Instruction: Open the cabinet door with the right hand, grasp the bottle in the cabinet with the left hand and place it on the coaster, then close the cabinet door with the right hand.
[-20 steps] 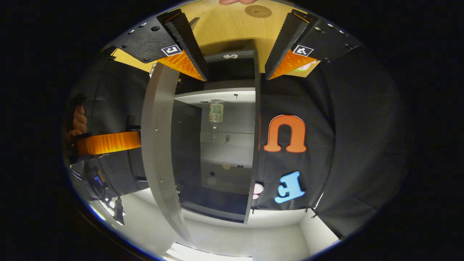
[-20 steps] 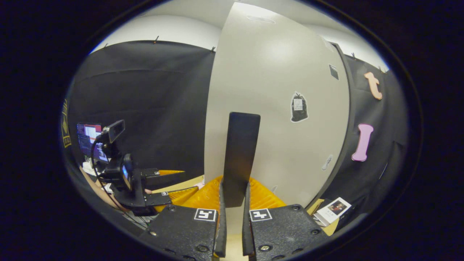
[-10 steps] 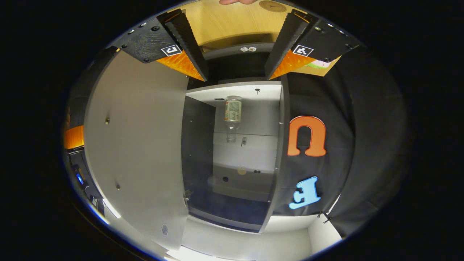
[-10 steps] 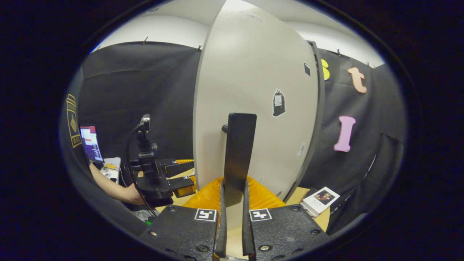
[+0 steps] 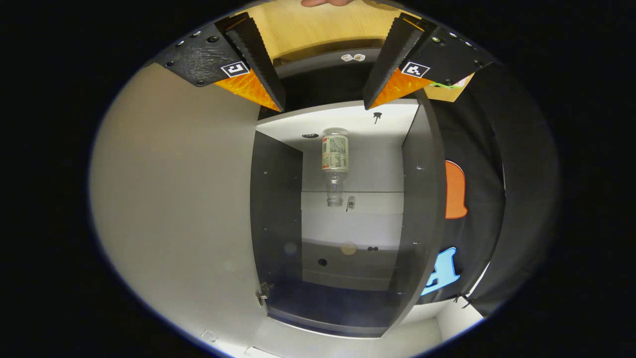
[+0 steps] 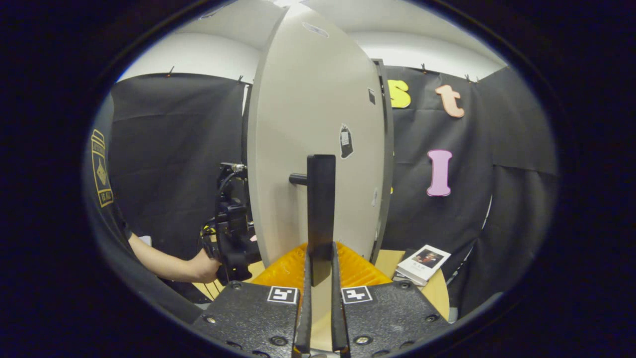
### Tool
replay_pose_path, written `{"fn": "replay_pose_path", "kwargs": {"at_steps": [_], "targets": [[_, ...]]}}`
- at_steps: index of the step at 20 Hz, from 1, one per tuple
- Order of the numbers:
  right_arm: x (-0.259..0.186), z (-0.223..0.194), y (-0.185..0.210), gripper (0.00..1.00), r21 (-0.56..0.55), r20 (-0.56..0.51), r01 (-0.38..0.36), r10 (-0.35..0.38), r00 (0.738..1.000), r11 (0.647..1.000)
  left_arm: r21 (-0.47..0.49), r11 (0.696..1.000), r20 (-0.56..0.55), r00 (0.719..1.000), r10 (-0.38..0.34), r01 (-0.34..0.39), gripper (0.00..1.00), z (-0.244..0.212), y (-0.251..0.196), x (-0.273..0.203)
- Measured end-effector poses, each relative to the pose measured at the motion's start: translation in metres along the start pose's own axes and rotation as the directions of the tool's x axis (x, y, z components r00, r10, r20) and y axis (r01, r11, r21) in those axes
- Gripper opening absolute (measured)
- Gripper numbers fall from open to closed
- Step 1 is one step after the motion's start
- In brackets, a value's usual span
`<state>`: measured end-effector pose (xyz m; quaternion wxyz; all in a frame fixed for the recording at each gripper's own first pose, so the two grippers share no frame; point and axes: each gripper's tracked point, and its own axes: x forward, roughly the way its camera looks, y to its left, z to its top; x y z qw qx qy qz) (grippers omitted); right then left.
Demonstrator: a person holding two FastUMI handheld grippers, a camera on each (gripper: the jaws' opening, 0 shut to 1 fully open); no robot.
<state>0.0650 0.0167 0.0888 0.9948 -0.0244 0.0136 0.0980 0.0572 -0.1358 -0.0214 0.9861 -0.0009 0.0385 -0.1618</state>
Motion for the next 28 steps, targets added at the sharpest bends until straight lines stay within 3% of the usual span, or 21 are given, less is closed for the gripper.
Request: {"fn": "replay_pose_path", "kwargs": {"at_steps": [5,7,8,10,11,12,14,15,16,17,22,23,28], "targets": [[-0.005,0.002,-0.022,0.17,0.041,0.01,0.159,-0.16,0.987,0.986,0.004,0.997,-0.077,0.994,0.08,-0.08,0.95,-0.001,0.011,0.053],[-0.011,0.006,-0.038,0.14,0.032,0.036,0.253,-0.255,0.966,0.967,0.041,0.996,-0.076,0.993,0.086,-0.083,0.95,0.005,0.01,0.076],[-0.013,0.008,-0.049,0.17,0.021,0.051,0.303,-0.303,0.952,0.953,0.074,0.993,-0.058,0.993,0.101,-0.096,0.95,0.011,0.011,0.086],[-0.019,0.011,-0.071,0.11,0.016,0.074,0.386,-0.386,0.919,0.922,0.11,0.987,-0.027,0.993,0.117,-0.113,0.95,0.021,0.007,0.105],[-0.018,0.013,-0.068,0.0,0.033,0.092,0.38,-0.382,0.92,0.924,0.111,0.987,-0.019,0.993,0.118,-0.115,0.95,0.024,0.005,0.113],[-0.011,0.015,-0.061,0.1,0.061,0.103,0.346,-0.35,0.931,0.936,0.11,0.987,-0.012,0.993,0.119,-0.117,0.96,0.028,0.004,0.121],[-0.003,0.012,-0.053,0.1,0.078,0.108,0.313,-0.32,0.941,0.947,0.128,0.981,-0.001,0.989,0.146,-0.145,0.96,0.036,0.008,0.139],[-0.008,0.009,-0.055,0.16,0.078,0.097,0.312,-0.318,0.943,0.947,0.143,0.976,0.009,0.986,0.167,-0.167,0.96,0.039,0.008,0.144],[-0.013,0.008,-0.058,0.24,0.084,0.083,0.312,-0.319,0.944,0.946,0.148,0.97,0.021,0.981,0.191,-0.192,0.96,0.044,0.012,0.15],[-0.012,0.008,-0.056,0.43,0.095,0.087,0.305,-0.314,0.946,0.947,0.142,0.966,0.034,0.976,0.214,-0.216,0.96,0.049,0.019,0.157],[-0.003,0.009,-0.059,0.88,0.157,0.104,0.279,-0.297,0.949,0.947,0.089,0.959,0.049,0.963,0.265,-0.268,0.96,0.065,0.032,0.192],[-0.003,0.01,-0.057,0.92,0.173,0.117,0.259,-0.281,0.953,0.95,0.086,0.959,0.047,0.963,0.267,-0.27,0.96,0.066,0.033,0.199],[0.006,0.01,-0.041,0.92,0.255,0.135,0.15,-0.189,0.973,0.955,0.075,0.948,-0.004,0.951,0.31,-0.309,0.96,0.053,0.045,0.236]]}}
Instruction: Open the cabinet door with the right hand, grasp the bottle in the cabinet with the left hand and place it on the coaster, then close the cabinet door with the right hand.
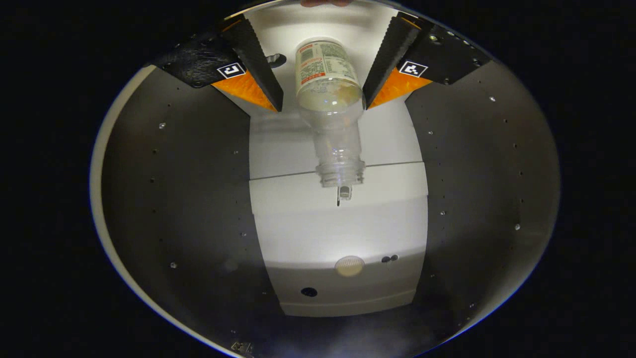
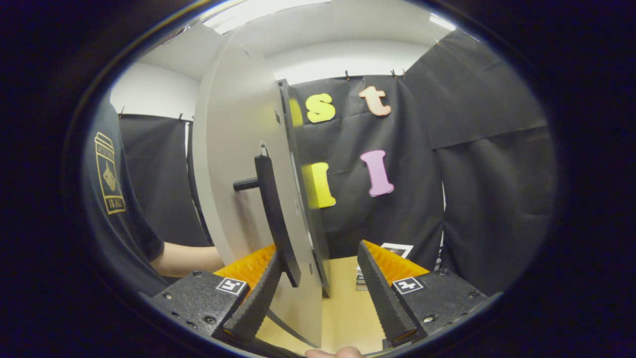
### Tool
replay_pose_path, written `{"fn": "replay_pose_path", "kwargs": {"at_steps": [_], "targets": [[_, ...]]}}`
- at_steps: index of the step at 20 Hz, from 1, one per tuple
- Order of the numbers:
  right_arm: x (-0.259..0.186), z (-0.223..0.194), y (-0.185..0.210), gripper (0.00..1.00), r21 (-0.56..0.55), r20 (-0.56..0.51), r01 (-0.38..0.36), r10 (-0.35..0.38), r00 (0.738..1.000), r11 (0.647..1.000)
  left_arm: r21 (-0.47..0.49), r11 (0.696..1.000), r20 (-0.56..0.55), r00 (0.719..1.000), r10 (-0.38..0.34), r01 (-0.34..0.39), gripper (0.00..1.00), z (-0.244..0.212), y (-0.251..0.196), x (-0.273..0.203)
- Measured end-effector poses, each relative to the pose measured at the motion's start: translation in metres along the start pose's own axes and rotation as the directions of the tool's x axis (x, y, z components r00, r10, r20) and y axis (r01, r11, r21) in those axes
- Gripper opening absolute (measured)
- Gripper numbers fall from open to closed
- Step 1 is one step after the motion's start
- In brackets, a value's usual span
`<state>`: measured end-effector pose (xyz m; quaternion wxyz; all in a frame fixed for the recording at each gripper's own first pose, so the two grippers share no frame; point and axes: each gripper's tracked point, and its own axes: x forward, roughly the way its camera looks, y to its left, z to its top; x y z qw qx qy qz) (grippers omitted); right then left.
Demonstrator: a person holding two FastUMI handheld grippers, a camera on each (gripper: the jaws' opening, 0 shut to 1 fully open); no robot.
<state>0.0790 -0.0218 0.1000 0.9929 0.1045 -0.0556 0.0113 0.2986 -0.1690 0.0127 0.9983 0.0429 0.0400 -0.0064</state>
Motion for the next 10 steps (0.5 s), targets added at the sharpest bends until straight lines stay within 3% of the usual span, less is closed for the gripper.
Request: {"fn": "replay_pose_path", "kwargs": {"at_steps": [3,4,6,7,8,9,10], "targets": [[0.003,0.0,0.004,0.93,0.004,-0.011,-0.055,0.055,0.998,0.998,-0.012,1.0,-0.037,0.999,0.014,-0.014,1.0,-0.01,0.001,0.011],[0.004,-0.001,0.006,0.94,0.0,-0.022,-0.082,0.082,0.996,0.997,-0.024,1.0,-0.029,1.0,0.012,-0.012,0.72,-0.01,0.0,0.01],[0.003,-0.005,0.013,1.0,0.007,-0.06,-0.142,0.142,0.988,0.99,-0.008,1.0,-0.041,0.999,0.002,-0.003,0.76,-0.009,-0.001,0.008],[0.003,-0.004,0.014,0.96,0.001,-0.068,-0.168,0.168,0.983,0.986,-0.011,1.0,-0.048,0.999,-0.009,0.009,0.77,-0.009,-0.002,0.007],[0.003,-0.004,0.016,1.0,-0.008,-0.073,-0.192,0.191,0.979,0.981,-0.019,1.0,-0.053,0.998,-0.023,0.022,0.84,-0.008,-0.004,0.003],[0.006,-0.005,0.017,0.99,-0.016,-0.081,-0.219,0.217,0.973,0.976,-0.023,0.999,-0.048,0.998,-0.035,0.034,0.73,-0.005,-0.004,0.0],[0.006,-0.006,0.019,0.99,-0.023,-0.09,-0.248,0.245,0.965,0.968,-0.023,0.999,-0.037,0.998,-0.05,0.049,0.73,-0.001,-0.005,-0.005]]}}
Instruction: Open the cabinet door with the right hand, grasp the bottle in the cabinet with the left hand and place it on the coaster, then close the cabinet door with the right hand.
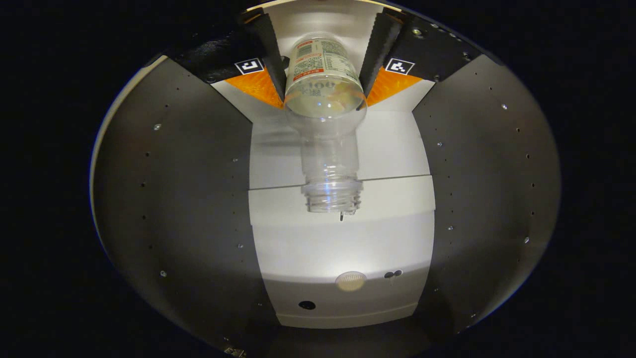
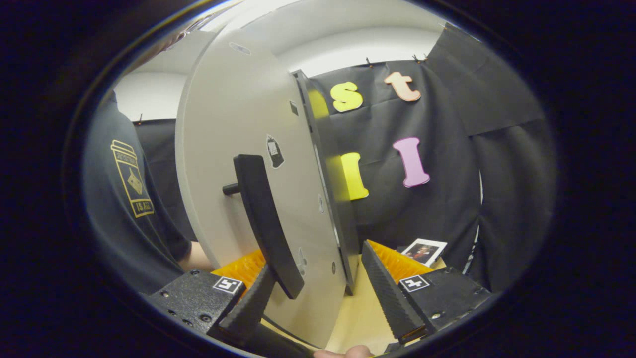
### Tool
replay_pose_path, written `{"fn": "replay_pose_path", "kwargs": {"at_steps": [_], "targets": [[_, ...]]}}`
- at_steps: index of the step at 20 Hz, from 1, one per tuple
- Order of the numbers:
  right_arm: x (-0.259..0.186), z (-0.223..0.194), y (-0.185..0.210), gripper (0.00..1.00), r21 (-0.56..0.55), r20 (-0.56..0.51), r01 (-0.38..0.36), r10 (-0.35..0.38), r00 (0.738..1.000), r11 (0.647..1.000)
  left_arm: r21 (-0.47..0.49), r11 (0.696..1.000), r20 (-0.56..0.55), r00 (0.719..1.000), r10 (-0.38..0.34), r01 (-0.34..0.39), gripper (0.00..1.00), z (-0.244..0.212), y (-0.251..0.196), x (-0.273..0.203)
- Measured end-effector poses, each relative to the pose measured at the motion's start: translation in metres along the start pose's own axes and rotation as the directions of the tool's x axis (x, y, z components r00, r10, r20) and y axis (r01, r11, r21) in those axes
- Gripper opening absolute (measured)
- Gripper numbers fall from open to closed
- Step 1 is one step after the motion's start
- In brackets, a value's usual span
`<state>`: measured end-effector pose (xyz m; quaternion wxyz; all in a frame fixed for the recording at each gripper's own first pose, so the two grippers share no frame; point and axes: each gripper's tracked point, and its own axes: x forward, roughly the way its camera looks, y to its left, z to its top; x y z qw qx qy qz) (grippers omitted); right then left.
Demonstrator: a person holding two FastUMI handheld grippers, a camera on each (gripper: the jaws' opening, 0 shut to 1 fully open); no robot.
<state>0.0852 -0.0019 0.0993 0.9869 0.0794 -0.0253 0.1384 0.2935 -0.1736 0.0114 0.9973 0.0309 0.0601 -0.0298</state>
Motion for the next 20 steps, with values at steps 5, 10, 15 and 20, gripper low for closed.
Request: {"fn": "replay_pose_path", "kwargs": {"at_steps": [5,10,15,20], "targets": [[0.001,0.001,0.006,1.0,-0.018,0.004,-0.1,0.1,0.995,0.995,0.037,0.999,0.033,0.999,0.01,-0.011,0.73,0.014,0.024,-0.055],[0.005,0.002,0.008,1.0,0.001,0.024,-0.115,0.115,0.993,0.993,0.024,0.995,0.07,0.993,0.095,-0.097,0.73,0.019,0.059,-0.099],[0.006,-0.001,0.012,1.0,-0.02,-0.007,-0.178,0.178,0.984,0.984,-0.016,0.996,0.081,0.993,0.091,-0.089,0.73,0.016,0.076,-0.15],[0.005,-0.004,0.008,1.0,-0.079,-0.044,-0.206,0.203,0.978,0.975,-0.039,0.984,0.044,0.983,0.178,-0.177,0.73,-0.028,0.112,-0.193]]}}
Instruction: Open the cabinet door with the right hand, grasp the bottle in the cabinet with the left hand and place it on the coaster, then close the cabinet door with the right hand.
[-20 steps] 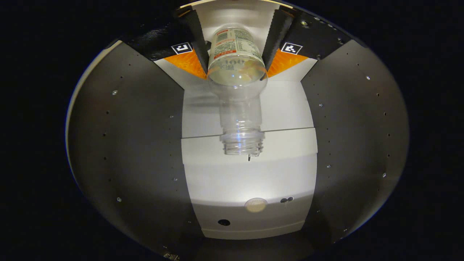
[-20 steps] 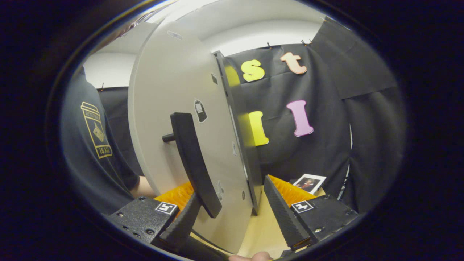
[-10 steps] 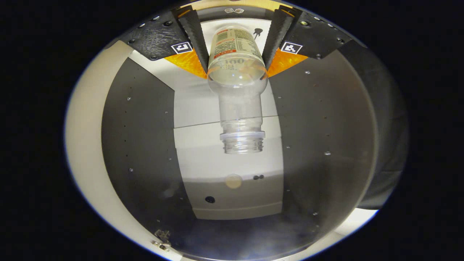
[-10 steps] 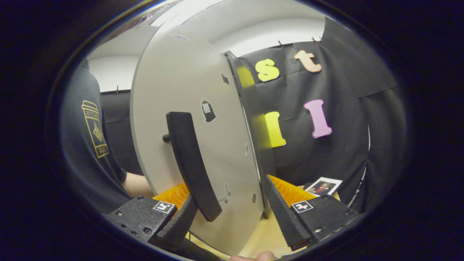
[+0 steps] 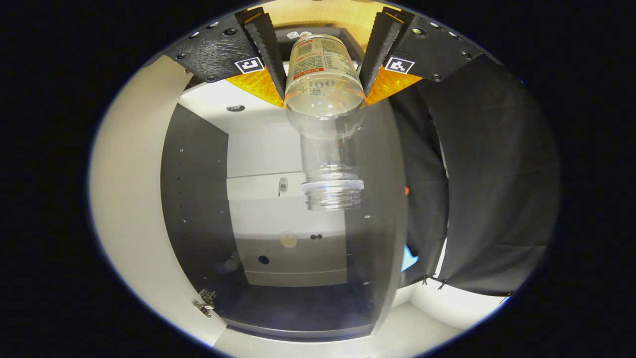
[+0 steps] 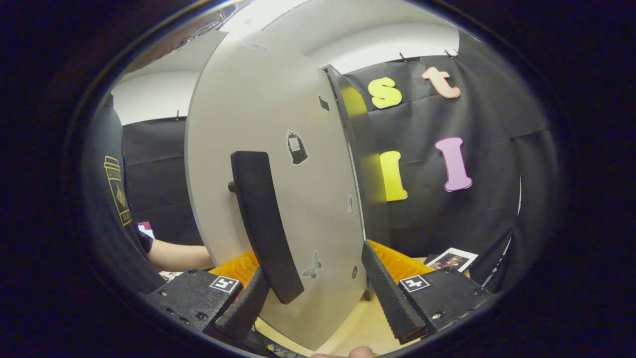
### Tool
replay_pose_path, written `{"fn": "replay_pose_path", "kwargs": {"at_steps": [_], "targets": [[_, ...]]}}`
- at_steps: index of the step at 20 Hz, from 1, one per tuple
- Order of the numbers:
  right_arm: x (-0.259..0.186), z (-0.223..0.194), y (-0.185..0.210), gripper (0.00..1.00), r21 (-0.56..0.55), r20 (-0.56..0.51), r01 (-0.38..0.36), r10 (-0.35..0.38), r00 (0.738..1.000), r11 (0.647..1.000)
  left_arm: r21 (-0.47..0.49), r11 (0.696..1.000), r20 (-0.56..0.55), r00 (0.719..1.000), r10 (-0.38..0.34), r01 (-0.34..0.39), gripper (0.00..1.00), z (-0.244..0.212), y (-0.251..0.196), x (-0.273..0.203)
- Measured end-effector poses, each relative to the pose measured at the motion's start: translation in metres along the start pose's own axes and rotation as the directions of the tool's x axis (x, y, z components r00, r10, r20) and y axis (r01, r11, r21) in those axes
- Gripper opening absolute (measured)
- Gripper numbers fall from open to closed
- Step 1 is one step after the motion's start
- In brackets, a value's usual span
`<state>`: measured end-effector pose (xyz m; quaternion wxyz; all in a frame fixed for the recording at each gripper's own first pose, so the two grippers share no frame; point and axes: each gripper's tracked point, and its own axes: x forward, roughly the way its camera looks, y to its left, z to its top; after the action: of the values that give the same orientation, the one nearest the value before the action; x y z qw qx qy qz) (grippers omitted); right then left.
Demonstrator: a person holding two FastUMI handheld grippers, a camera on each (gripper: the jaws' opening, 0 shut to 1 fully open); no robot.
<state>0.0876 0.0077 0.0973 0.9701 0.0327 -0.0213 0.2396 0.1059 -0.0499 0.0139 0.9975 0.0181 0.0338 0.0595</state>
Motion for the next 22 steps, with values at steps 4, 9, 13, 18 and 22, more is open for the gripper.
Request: {"fn": "replay_pose_path", "kwargs": {"at_steps": [4,9,13,18,22], "targets": [[-0.002,-0.004,0.002,1.0,0.039,-0.026,0.027,-0.026,0.999,0.999,-0.052,0.998,-0.051,0.998,0.023,-0.026,0.73,-0.04,0.023,-0.02],[-0.006,-0.007,0.003,1.0,0.18,-0.039,0.137,-0.132,0.99,0.974,-0.124,0.992,-0.029,0.999,0.023,-0.027,0.73,-0.069,0.053,-0.041],[-0.005,-0.003,0.002,1.0,0.263,-0.018,0.218,-0.221,0.975,0.94,-0.115,0.993,-0.045,0.999,0.015,-0.02,0.73,-0.145,0.063,-0.059],[-0.005,-0.005,0.004,1.0,0.333,-0.029,0.231,-0.235,0.972,0.914,-0.086,0.996,-0.09,0.996,0.021,-0.029,0.73,-0.232,0.067,-0.077],[-0.004,-0.002,0.002,1.0,0.349,-0.008,0.23,-0.242,0.97,0.909,-0.099,0.992,-0.088,0.994,0.068,-0.077,0.73,-0.279,0.082,-0.081]]}}
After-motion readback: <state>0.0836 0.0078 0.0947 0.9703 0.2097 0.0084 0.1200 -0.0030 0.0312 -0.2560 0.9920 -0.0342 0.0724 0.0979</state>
